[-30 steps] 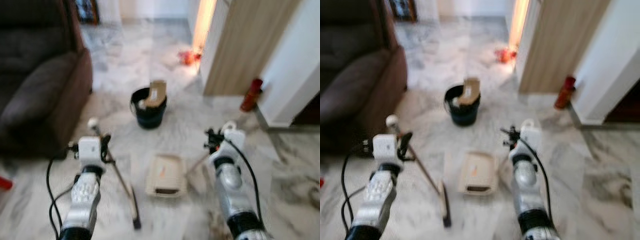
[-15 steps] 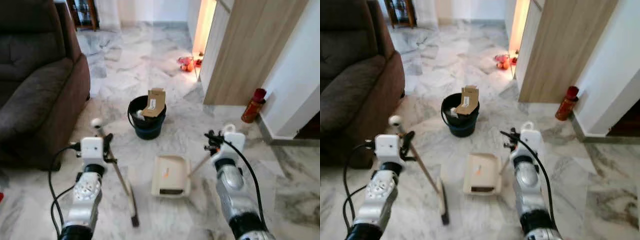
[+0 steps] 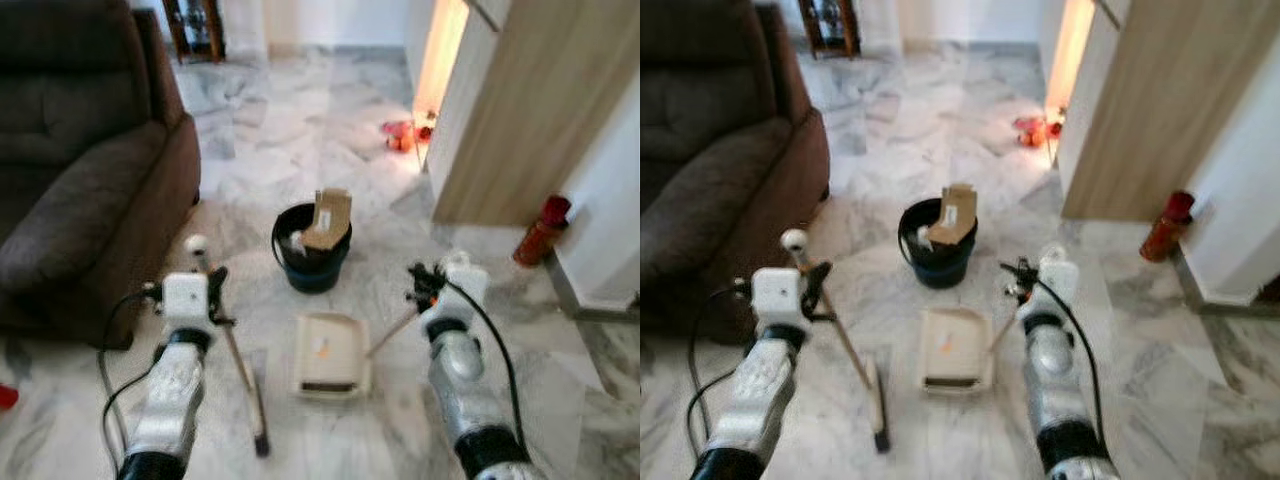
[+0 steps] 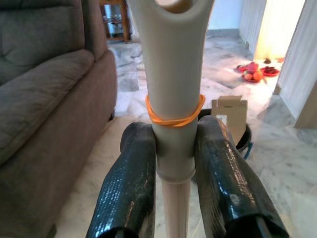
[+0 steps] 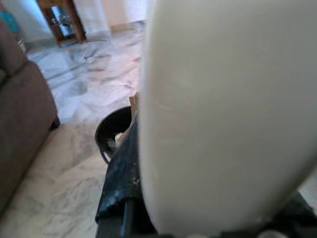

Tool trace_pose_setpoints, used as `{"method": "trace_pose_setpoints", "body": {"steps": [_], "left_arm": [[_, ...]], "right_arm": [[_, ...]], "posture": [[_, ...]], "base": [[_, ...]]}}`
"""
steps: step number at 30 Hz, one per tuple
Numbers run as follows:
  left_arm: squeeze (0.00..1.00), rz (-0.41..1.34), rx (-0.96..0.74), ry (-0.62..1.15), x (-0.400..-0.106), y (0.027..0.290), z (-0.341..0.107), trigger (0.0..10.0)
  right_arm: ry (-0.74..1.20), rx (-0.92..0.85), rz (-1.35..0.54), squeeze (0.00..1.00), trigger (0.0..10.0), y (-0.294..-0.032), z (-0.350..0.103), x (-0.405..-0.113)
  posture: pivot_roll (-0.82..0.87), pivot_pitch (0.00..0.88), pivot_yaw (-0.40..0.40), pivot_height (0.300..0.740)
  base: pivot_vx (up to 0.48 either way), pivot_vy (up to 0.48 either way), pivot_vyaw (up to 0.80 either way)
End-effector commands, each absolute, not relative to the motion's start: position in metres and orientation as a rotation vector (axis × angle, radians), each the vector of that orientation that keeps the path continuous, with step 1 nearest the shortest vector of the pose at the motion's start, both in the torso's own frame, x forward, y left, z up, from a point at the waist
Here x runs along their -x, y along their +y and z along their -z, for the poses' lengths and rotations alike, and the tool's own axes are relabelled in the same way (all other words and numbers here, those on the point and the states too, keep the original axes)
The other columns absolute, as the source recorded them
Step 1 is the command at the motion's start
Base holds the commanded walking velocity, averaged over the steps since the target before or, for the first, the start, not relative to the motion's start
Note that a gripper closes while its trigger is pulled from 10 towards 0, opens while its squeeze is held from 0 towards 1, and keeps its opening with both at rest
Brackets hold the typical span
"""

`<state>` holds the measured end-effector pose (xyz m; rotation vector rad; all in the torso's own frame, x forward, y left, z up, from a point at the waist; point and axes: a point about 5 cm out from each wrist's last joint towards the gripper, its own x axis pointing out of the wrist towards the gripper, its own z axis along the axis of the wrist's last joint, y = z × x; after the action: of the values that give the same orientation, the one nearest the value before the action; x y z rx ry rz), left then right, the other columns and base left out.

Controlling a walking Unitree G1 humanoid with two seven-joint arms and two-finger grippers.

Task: Sweep floor

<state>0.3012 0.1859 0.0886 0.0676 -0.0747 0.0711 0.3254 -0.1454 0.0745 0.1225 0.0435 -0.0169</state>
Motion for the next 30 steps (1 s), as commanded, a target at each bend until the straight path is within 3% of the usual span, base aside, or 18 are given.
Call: {"method": "trace_pose_setpoints", "body": {"steps": [1, 8, 30], "left_arm": [[0.00, -0.053, -0.078, -0.118, -0.305, 0.180, -0.098, 10.0], [0.00, -0.052, -0.079, -0.117, -0.305, 0.180, -0.097, 10.0], [0.00, -0.039, -0.077, -0.119, -0.306, 0.178, -0.096, 10.0]], "right_arm": [[-0.011, -0.148, 0.014, 0.00, 10.0, -0.145, -0.086, -0.329], [-0.019, -0.145, 0.014, 0.00, 10.0, -0.146, -0.088, -0.330], [-0.128, -0.115, -0.037, 0.00, 10.0, -0.147, -0.118, -0.326]], "posture": [[0.00, 0.057, 0.018, 0.740], [0.00, 0.059, 0.019, 0.740], [-0.01, 0.052, 0.020, 0.740]], "base": [[0.375, 0.000, 0.00], [0.373, 0.000, 0.00], [0.000, 0.000, 0.00]]}}
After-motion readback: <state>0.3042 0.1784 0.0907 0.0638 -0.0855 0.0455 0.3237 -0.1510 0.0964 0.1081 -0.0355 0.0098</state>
